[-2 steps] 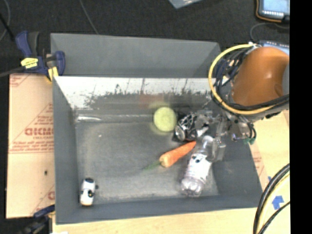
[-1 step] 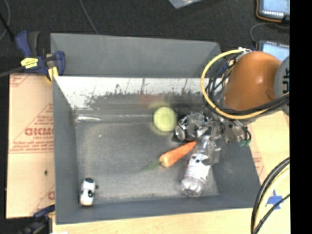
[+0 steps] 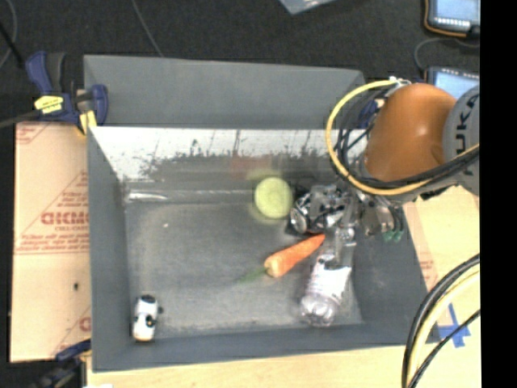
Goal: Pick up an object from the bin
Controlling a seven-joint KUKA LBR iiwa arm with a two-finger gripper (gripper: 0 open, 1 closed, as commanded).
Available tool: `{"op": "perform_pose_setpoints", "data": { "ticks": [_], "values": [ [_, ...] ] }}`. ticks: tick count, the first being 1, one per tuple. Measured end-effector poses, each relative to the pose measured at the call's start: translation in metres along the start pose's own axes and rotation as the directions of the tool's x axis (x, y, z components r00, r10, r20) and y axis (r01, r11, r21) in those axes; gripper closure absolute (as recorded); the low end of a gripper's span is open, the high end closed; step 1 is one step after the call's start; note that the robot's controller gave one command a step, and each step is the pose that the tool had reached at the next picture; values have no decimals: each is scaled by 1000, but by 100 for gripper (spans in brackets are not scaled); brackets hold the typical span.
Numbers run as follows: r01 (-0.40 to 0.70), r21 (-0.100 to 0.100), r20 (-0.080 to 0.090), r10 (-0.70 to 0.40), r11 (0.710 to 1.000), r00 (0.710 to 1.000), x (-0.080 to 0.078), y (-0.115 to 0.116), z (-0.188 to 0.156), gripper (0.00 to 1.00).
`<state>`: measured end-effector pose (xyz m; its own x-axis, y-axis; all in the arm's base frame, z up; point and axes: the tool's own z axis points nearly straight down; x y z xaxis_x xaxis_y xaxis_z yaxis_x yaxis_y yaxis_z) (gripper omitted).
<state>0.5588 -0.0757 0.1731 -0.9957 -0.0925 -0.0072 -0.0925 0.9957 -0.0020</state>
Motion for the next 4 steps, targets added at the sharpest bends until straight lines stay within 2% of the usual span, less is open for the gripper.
{"op": "perform_pose_setpoints", "data": {
  "ticks": [1, 2, 3, 4],
  "values": [
    [-65, -1, -3, 65, 998, 998, -4, 13, 4, 0],
    [-20, 0, 0, 20, 1000, 1000, -3, 15, 17, 0],
    [236, 1, 3, -236, 972, 972, -5, 8, 43, 0],
    [254, -1, 1, -254, 967, 967, -2, 8, 58, 0]
  ]
}}
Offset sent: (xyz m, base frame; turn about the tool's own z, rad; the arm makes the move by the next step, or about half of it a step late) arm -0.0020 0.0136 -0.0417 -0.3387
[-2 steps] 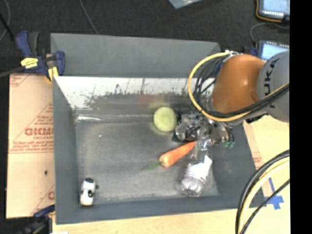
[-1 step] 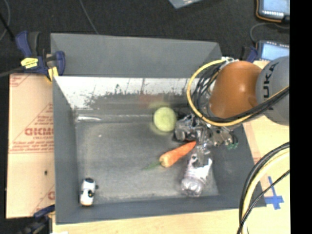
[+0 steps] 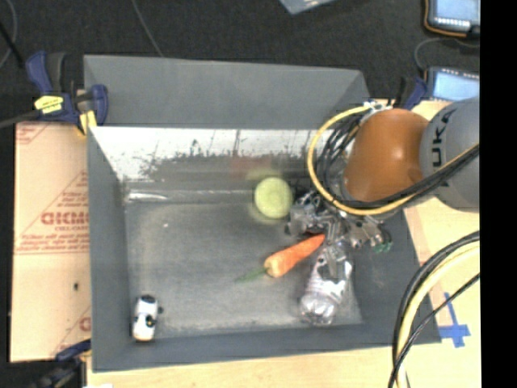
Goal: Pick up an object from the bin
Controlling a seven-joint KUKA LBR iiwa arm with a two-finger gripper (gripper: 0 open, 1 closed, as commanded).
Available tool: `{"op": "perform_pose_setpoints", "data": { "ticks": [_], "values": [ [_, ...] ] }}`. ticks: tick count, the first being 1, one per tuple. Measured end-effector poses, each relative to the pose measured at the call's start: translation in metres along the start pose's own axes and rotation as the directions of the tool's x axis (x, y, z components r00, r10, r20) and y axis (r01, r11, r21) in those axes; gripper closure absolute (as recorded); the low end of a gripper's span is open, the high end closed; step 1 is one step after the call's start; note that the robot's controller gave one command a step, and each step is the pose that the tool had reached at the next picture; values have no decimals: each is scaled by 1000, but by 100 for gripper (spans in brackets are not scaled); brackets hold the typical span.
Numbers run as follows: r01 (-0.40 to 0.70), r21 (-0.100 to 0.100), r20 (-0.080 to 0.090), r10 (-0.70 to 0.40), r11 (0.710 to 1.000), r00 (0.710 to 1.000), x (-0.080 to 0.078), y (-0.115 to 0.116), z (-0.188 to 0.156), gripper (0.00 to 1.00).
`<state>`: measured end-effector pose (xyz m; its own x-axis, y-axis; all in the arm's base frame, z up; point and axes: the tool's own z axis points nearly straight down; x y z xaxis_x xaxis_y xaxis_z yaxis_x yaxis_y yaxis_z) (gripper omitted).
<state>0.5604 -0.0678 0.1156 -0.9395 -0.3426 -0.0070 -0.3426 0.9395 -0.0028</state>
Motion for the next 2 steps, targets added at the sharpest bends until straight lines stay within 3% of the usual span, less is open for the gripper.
{"op": "perform_pose_setpoints", "data": {
  "ticks": [1, 2],
  "values": [
    [-65, 3, 10, 65, 998, 998, -8, -7, 6, 0],
    [127, 3, 4, -127, 992, 992, -6, -6, 14, 0]
  ]
}}
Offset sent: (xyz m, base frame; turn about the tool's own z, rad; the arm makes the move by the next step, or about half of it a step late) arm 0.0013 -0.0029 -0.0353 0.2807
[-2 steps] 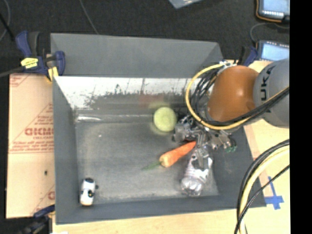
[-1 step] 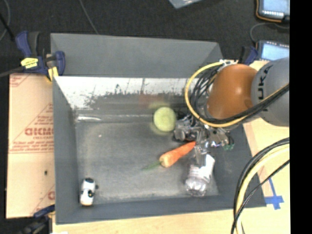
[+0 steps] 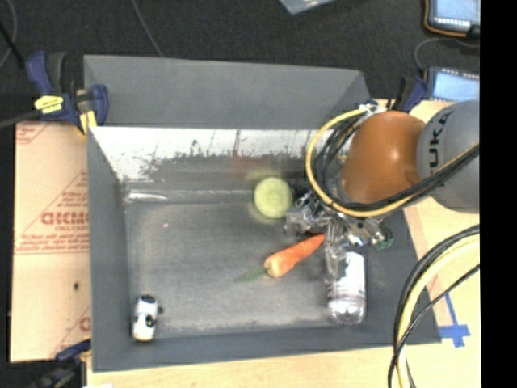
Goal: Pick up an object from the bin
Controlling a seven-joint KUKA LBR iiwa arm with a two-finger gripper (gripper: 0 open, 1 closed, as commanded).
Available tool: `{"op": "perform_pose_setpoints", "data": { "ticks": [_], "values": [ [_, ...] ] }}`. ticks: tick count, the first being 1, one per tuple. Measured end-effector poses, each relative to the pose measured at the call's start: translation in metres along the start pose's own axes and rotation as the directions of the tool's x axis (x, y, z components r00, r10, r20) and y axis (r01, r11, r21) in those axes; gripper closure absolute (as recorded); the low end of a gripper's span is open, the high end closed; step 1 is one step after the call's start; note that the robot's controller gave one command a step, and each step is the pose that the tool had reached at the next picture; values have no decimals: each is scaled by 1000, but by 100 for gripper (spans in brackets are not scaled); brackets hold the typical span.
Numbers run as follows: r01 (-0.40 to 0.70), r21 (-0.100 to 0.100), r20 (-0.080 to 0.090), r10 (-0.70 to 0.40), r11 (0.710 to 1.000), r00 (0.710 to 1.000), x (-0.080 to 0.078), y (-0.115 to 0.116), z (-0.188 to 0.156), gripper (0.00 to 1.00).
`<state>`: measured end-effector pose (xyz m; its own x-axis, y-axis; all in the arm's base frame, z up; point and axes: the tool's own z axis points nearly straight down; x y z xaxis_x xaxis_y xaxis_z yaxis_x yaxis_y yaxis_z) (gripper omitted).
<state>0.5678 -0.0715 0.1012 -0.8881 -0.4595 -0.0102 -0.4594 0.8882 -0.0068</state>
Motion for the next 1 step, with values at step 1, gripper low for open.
{"op": "perform_pose_setpoints", "data": {
  "ticks": [1],
  "values": [
    [-396, -1, 8, 396, 918, 918, -4, 3, 27, 100]
  ]
}}
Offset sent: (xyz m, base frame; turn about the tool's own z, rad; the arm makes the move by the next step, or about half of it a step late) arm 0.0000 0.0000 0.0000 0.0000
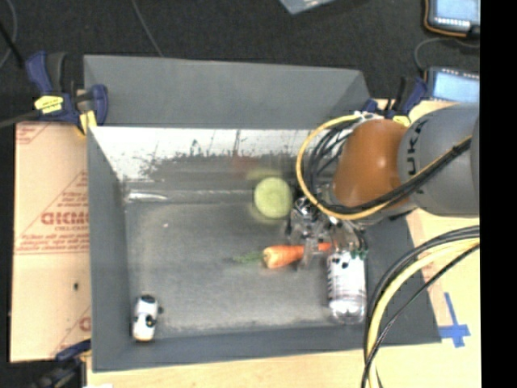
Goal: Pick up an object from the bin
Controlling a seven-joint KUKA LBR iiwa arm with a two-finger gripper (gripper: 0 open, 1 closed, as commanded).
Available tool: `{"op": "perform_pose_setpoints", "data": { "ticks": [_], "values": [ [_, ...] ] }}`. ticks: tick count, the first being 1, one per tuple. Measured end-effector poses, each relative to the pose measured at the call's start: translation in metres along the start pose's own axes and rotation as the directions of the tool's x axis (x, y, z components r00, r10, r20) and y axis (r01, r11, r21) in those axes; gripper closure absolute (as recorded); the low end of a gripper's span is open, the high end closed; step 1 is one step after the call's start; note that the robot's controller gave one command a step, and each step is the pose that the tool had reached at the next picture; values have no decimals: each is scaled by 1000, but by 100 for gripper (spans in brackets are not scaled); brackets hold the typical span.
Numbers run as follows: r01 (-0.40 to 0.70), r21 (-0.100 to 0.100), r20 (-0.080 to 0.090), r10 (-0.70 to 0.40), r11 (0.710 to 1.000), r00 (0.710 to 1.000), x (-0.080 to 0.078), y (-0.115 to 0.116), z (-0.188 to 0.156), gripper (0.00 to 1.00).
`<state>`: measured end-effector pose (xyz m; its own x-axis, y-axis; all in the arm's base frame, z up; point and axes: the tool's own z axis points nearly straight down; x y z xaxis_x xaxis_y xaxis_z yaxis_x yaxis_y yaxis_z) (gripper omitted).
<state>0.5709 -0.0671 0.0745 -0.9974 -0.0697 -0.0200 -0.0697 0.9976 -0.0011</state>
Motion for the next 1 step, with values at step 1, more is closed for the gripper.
{"op": "perform_pose_setpoints", "data": {
  "ticks": [1],
  "values": [
    [2, 1, 0, -2, 1000, 1000, 0, 0, 0, 100]
  ]
}}
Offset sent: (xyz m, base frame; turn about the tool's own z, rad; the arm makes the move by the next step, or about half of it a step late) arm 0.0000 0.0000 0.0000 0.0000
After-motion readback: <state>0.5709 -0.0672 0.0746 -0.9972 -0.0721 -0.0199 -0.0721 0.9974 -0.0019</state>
